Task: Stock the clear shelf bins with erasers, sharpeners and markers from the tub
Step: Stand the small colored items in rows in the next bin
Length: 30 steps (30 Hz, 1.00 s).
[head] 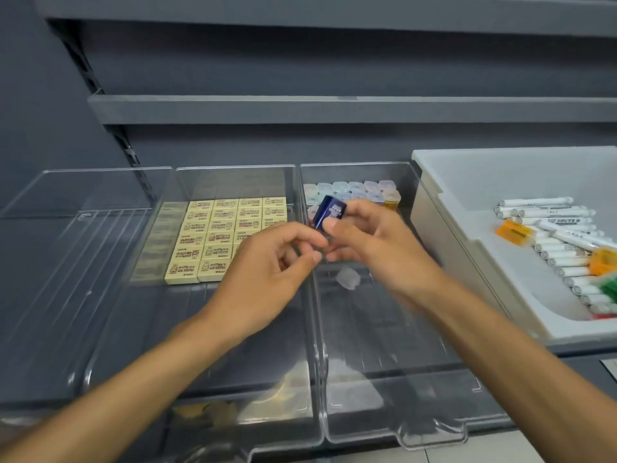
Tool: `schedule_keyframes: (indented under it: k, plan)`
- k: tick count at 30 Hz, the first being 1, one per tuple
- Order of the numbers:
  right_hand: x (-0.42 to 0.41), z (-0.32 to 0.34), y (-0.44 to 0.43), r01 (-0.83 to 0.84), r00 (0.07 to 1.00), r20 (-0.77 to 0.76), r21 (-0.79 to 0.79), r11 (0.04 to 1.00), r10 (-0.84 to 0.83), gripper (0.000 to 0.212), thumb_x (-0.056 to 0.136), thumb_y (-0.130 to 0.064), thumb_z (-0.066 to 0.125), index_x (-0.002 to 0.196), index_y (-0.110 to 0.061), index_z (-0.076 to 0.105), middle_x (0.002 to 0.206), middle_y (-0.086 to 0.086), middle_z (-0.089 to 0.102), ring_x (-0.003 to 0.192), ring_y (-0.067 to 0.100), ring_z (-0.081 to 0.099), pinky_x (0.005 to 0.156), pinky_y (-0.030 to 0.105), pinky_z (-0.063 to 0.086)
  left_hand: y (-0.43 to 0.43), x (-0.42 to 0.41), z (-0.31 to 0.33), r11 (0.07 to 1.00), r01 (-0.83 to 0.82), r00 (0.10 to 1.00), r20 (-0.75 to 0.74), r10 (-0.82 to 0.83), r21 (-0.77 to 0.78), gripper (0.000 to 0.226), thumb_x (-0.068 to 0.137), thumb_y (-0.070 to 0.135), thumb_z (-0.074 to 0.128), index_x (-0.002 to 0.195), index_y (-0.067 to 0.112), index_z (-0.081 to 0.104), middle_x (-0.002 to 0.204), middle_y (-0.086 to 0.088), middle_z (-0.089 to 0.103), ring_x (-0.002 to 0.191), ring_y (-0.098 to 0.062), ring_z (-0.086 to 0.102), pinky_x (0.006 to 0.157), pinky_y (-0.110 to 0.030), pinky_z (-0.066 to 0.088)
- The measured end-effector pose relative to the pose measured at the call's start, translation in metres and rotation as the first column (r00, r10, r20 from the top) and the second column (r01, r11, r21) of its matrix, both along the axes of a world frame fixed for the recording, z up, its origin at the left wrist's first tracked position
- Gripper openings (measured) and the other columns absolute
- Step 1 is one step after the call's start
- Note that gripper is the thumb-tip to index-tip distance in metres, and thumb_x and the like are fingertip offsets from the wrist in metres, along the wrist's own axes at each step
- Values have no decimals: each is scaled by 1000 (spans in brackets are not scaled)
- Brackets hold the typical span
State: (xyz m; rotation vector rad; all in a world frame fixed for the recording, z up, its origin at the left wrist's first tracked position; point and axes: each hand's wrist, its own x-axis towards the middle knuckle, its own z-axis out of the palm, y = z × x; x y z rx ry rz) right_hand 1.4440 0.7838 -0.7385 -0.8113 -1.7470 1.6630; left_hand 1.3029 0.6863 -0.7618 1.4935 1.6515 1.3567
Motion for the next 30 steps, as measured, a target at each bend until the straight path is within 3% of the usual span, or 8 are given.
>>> schedule_keyframes:
  k: [4, 9, 14, 18, 22, 25, 28, 30]
  plan:
    - [-9, -7, 2, -30, 999, 9, -71, 997, 31, 23, 94, -8, 59, 109, 9, 57, 88, 18, 72, 79, 21, 70, 73, 28, 58, 4, -2, 0, 999, -44, 998, -53, 44, 1, 13, 83, 15, 75, 88, 26, 70, 76, 13, 61, 53, -8, 48, 54, -16, 40]
    - [-3, 4, 5, -49, 998, -54, -123, 991, 42, 25, 91, -8, 63, 113, 0, 57, 91, 16, 73, 78, 23, 69, 70, 27, 57, 5, 0, 2, 993, -110, 981, 162, 104, 28, 34, 79, 24, 78, 98, 28, 51, 91, 3, 63, 59, -17, 56, 63, -50, 55]
    - [9, 7, -2, -150, 989, -19, -138, 979, 149, 35, 91, -16, 62, 119, 3, 52, 94, 17, 74, 80, 24, 70, 71, 28, 59, 3, 6, 6, 992, -65, 997, 36, 62, 103, 39, 81, 21, 80, 111, 36, 60, 99, 11, 65, 58, -21, 54, 62, -44, 52]
    - [20, 9, -4, -178, 983, 17, -136, 975, 182, 34, 85, -31, 61, 105, -4, 55, 79, 10, 72, 67, 20, 68, 65, 26, 58, 2, 10, 7, 989, -50, 998, -21, 53, 141, 34, 80, 37, 73, 112, 36, 62, 100, 10, 67, 63, -19, 57, 67, -42, 53]
    - [35, 5, 5, -99, 975, 206, 81, 992, 81, 21, 96, -31, 55, 94, -12, 63, 80, 0, 70, 61, 10, 58, 58, 24, 49, -2, 19, 6, 992, -73, 994, -68, 80, 107, 28, 82, 35, 73, 107, 28, 62, 107, 13, 69, 90, -15, 64, 77, -34, 52]
    - [47, -7, 15, -183, 807, 571, 485, 855, -151, 5, 94, -27, 58, 95, -23, 62, 90, -9, 60, 79, 7, 58, 74, 28, 44, -4, 27, 2, 995, -76, 995, -58, 80, 58, 26, 81, 24, 77, 102, 25, 61, 113, 16, 68, 111, -1, 60, 97, -24, 45]
    - [52, -13, 12, -434, 447, 876, 387, 814, -179, 35, 88, -34, 62, 122, -29, 56, 116, -1, 44, 110, 23, 51, 96, 34, 43, -4, 30, 1, 997, -65, 996, -62, 67, 30, 25, 80, 28, 75, 100, 31, 61, 115, 10, 66, 114, 2, 57, 103, -23, 39]
    - [51, -13, 10, -430, 404, 906, 312, 847, -128, 38, 89, -32, 62, 126, -29, 54, 116, -1, 41, 110, 27, 53, 97, 33, 44, -4, 30, 0, 998, -69, 995, -73, 70, 17, 25, 78, 35, 72, 100, 36, 61, 113, 7, 65, 112, 1, 56, 100, -18, 38]
